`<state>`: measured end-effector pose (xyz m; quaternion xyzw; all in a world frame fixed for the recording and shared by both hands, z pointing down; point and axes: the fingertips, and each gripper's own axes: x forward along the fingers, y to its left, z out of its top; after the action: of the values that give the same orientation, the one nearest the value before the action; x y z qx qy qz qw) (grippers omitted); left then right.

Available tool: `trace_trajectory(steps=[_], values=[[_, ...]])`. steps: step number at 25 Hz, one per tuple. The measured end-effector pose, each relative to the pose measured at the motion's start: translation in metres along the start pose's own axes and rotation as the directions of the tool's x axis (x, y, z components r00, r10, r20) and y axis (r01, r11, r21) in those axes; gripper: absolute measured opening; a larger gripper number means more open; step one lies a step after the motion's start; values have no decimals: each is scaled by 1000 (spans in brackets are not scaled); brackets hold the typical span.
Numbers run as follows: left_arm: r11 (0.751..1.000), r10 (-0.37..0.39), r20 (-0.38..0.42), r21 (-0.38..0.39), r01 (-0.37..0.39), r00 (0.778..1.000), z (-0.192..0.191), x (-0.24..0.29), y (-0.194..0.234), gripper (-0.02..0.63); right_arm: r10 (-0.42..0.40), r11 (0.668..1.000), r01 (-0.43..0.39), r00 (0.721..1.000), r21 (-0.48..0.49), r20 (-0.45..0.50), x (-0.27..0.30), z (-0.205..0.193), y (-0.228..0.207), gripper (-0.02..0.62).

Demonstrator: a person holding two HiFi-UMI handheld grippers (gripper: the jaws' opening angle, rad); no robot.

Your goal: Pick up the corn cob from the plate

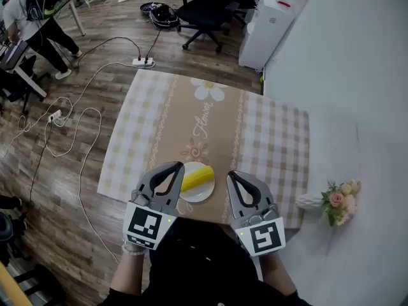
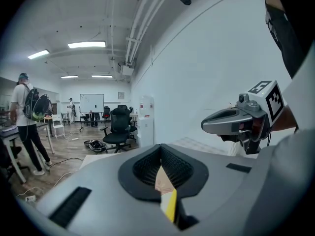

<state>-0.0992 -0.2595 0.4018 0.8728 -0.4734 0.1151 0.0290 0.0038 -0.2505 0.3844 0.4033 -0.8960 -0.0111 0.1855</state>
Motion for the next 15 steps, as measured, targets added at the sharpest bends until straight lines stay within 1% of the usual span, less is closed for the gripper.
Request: trace_trajectory(steps=[9, 12, 15], values=[[1000, -5, -36, 23, 5, 999, -19, 14, -17, 14, 68, 998, -68, 998, -4, -1, 4, -10, -3, 41], [999, -16, -63, 35, 18, 998, -29, 19, -25, 14, 84, 996, -84, 996, 3, -5, 4, -15, -3, 41], [999, -25, -93, 28, 28, 995, -42, 26, -30, 15, 94, 996, -94, 996, 11, -10, 4, -20, -4, 41]])
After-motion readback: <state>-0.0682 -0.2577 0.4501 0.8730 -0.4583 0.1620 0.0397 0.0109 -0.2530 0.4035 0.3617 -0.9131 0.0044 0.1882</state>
